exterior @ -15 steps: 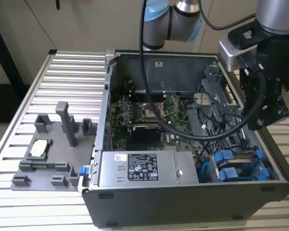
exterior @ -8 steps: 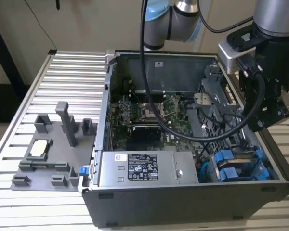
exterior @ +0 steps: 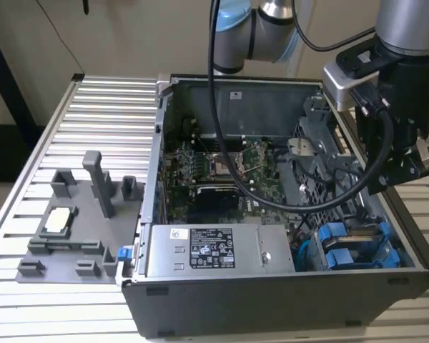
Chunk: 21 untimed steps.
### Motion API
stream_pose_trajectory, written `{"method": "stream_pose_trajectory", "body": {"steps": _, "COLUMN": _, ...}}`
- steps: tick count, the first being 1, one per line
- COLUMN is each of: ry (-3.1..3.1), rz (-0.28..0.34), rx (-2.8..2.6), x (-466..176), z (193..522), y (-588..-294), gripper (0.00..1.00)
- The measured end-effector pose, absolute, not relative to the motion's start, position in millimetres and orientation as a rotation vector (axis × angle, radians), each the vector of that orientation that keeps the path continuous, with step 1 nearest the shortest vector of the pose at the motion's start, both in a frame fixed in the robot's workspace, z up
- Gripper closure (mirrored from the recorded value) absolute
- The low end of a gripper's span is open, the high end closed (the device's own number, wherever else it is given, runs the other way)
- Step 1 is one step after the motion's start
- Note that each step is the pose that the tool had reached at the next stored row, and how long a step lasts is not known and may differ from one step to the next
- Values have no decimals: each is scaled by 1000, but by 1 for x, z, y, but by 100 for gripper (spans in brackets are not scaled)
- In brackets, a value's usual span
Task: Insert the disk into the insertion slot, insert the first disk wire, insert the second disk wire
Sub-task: 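Insert the first disk wire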
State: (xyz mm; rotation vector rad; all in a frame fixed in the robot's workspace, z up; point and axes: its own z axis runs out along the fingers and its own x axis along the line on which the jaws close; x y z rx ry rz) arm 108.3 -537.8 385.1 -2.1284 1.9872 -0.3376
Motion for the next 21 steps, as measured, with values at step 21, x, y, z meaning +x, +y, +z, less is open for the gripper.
{"method": "stream_pose_trajectory", "body": {"steps": 21, "ry": 2004, "rz": -325, "rx": -2137, "x": 112, "z": 383, "y": -569, "gripper": 80}}
